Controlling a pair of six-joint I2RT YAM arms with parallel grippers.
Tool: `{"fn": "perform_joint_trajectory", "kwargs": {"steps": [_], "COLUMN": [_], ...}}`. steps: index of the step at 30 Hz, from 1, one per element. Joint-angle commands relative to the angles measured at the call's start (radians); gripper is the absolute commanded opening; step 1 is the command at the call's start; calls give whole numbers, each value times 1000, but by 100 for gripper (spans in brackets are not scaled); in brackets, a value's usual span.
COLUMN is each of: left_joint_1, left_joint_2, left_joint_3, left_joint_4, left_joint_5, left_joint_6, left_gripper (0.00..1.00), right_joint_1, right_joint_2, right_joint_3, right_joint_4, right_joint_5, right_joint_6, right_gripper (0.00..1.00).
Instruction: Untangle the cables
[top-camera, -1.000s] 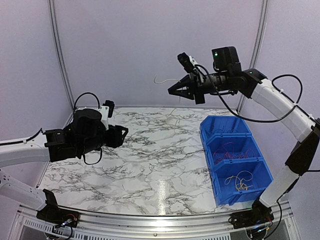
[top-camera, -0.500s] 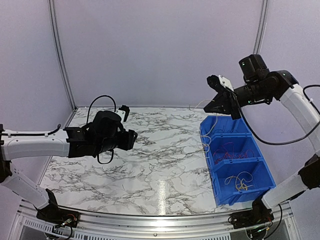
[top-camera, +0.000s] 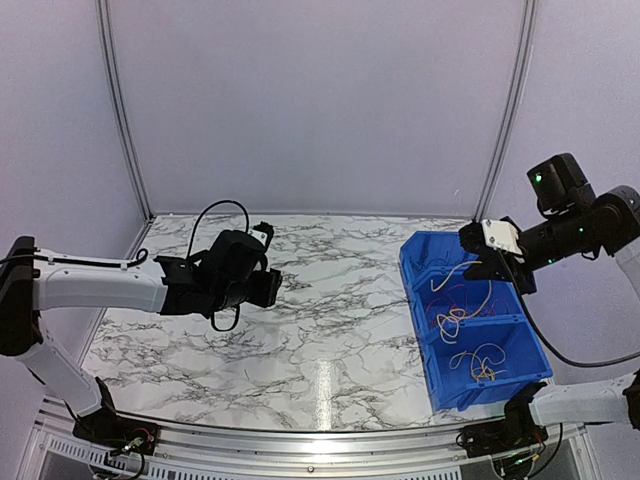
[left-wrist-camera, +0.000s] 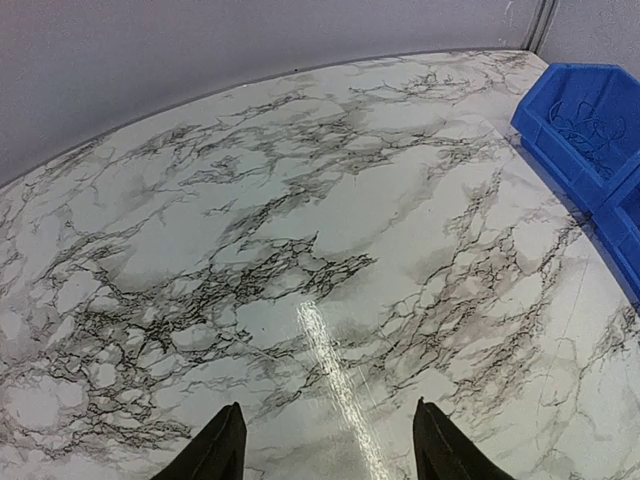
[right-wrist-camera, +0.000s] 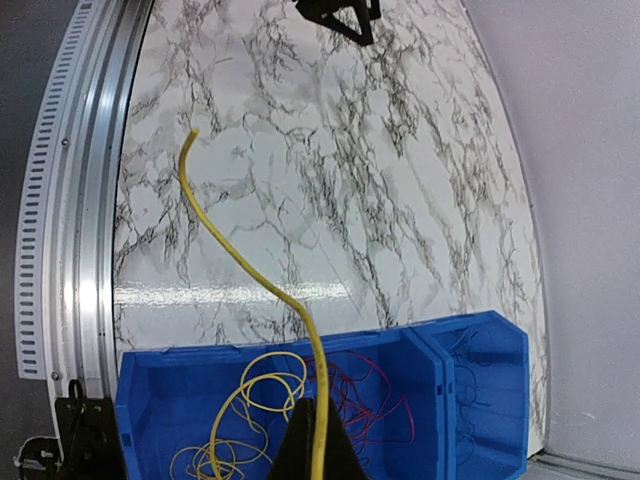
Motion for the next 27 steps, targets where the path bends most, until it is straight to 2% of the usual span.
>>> {"fn": "perform_joint_trajectory", "kwargs": {"steps": [1, 7, 15, 27], "left_joint_1": [-1, 6, 10, 11], "left_joint_2": [28, 89, 145, 131], "left_joint_3": [21, 22, 42, 31], "left_joint_4": [60, 74, 76, 72], "left_joint_5": [-69, -84, -83, -70], "left_joint_6": [38, 49, 45, 29], "left_gripper": [59, 60, 60, 60], "right_joint_1": [-2, -1, -1, -1], "right_joint_2": [-75, -147, -242, -170], "right_joint_3": [-96, -183, -406, -576], "right_joint_4": [-30, -30, -30, -26], "right_joint_5": [160, 334, 531, 670], "right_joint_6": [-35, -67, -123, -118], "right_gripper": [0, 0, 0, 0]}}
